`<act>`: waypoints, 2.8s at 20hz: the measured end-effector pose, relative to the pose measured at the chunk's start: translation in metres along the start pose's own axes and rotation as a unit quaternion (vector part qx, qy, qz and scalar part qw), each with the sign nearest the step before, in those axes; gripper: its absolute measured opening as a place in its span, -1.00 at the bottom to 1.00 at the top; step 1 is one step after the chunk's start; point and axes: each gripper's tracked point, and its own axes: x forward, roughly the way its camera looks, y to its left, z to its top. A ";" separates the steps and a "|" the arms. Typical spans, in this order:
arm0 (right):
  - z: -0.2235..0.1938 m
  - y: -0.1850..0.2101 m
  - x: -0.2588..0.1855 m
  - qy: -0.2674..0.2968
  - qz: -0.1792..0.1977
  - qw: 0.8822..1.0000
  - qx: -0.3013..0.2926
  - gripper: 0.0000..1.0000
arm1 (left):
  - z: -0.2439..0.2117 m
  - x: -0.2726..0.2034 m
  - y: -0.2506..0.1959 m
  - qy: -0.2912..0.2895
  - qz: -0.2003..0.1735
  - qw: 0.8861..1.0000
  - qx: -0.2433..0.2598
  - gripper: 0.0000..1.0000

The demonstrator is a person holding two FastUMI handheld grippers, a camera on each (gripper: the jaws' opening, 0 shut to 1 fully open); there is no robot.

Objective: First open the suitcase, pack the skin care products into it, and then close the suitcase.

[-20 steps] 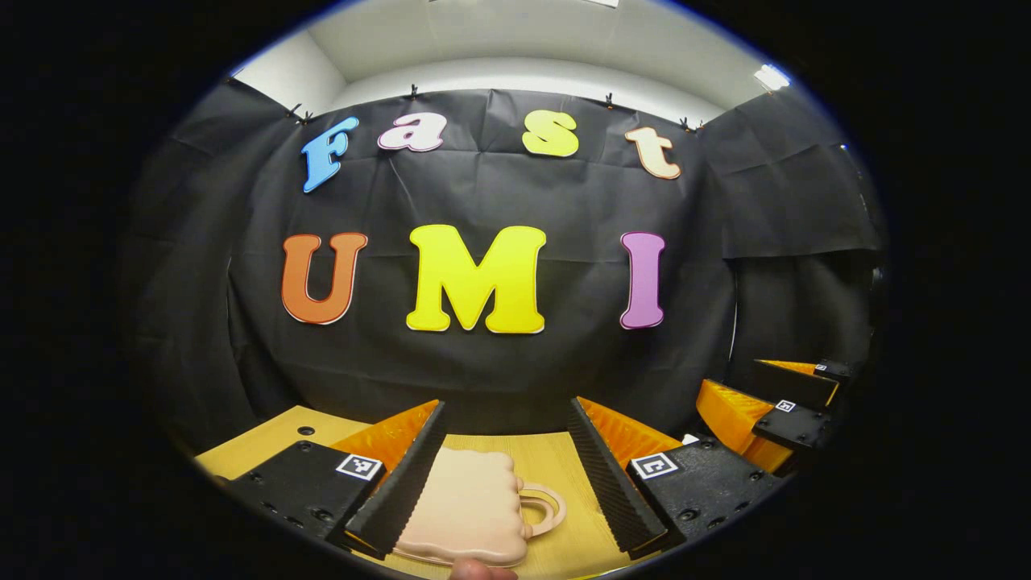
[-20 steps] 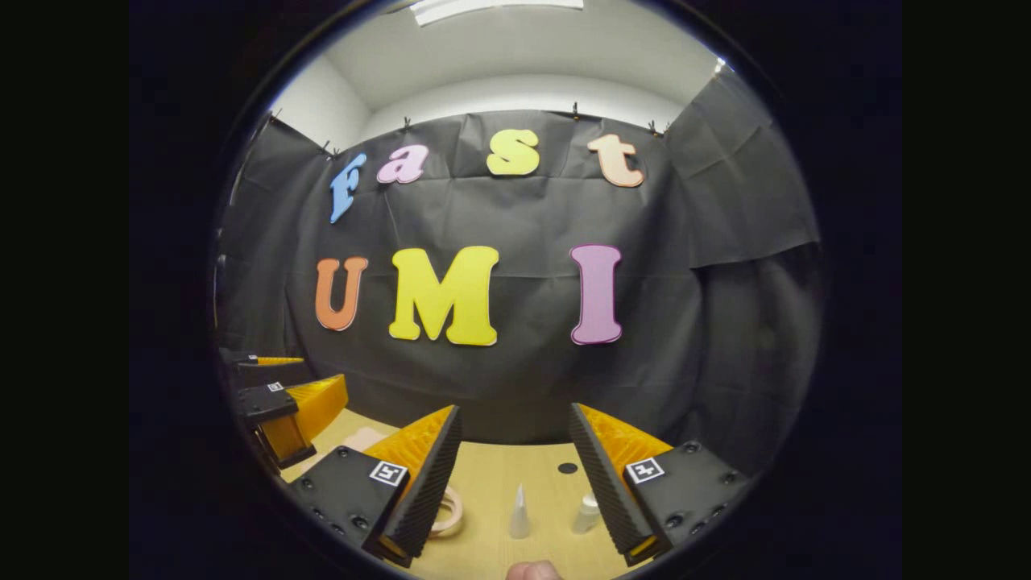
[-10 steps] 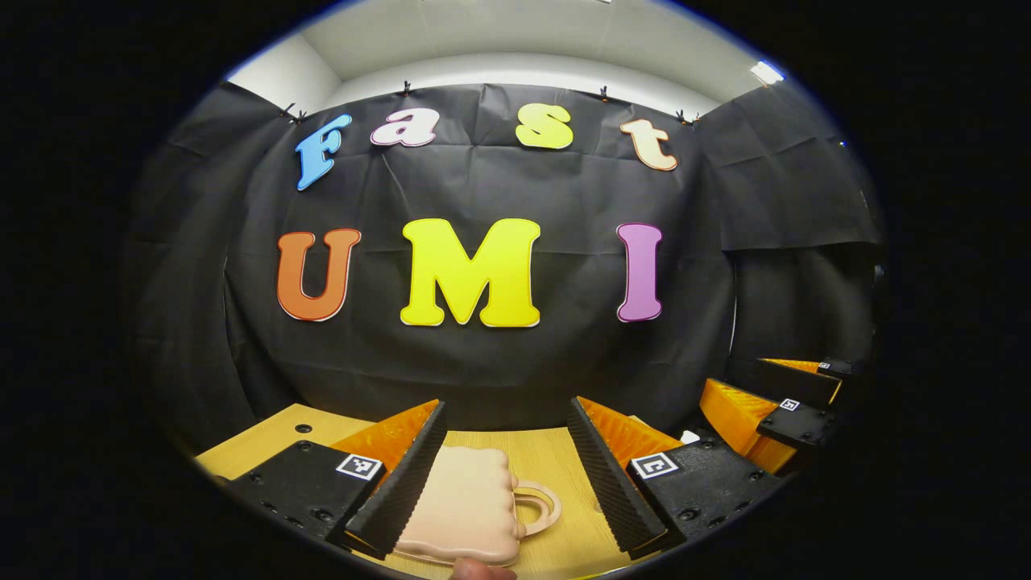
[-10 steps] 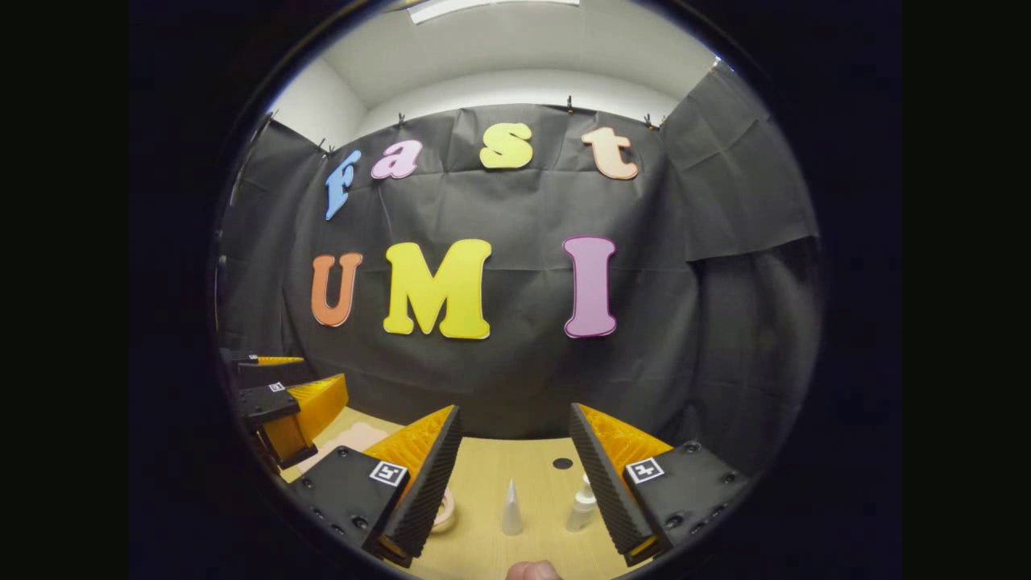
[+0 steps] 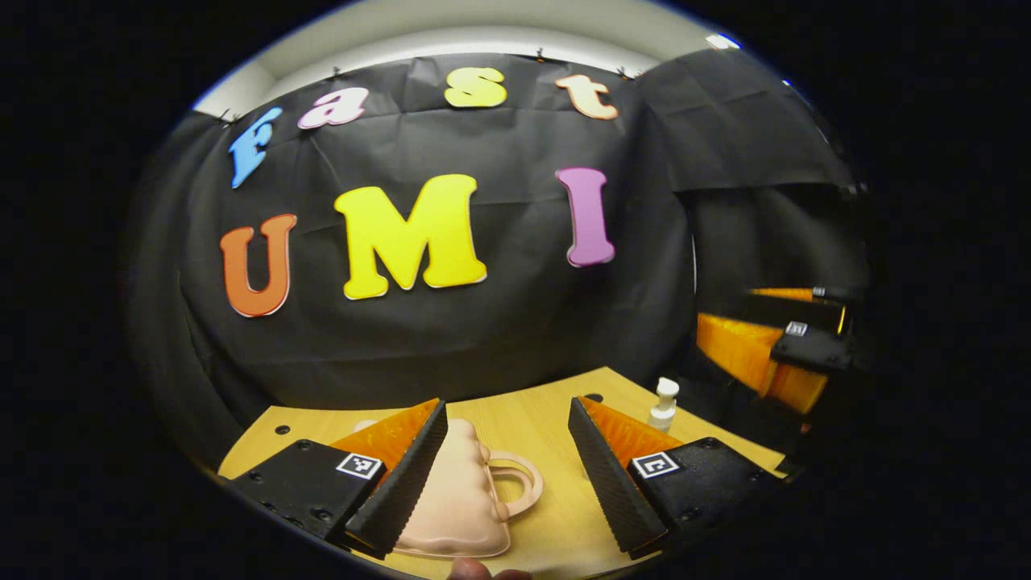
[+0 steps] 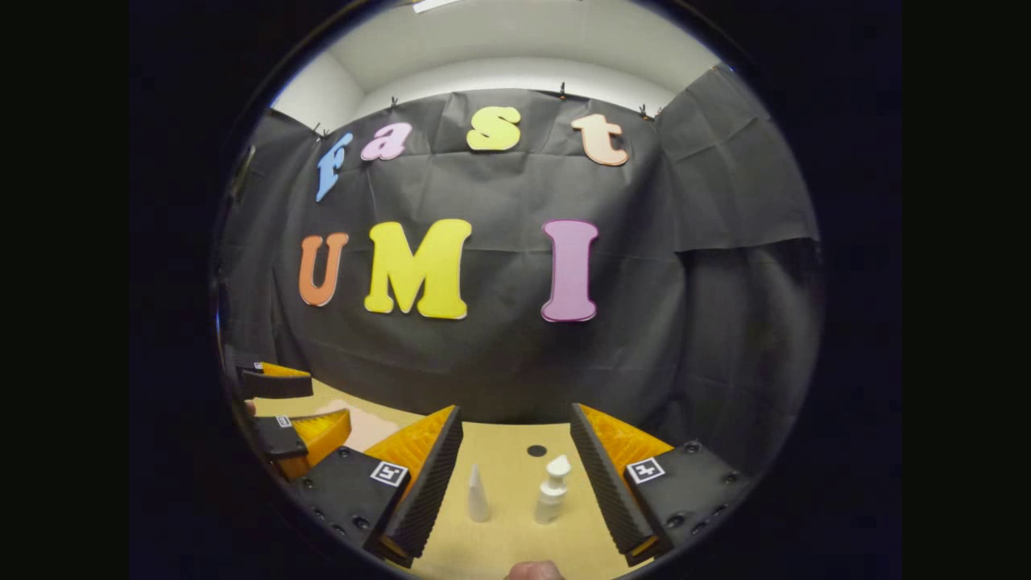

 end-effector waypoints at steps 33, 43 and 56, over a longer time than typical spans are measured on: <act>-0.052 -0.092 -0.031 0.058 -0.104 0.993 0.026 0.60 | -0.106 0.059 0.024 0.212 -0.016 0.947 0.241 -0.83; -0.004 -0.001 -0.010 0.023 -0.030 0.999 0.006 0.60 | -0.024 -0.042 0.295 0.060 0.182 0.980 0.059 -0.95; 0.003 0.126 -0.009 0.040 0.046 0.996 -0.071 0.60 | -0.241 -0.009 0.488 0.159 0.219 0.930 -0.248 -0.94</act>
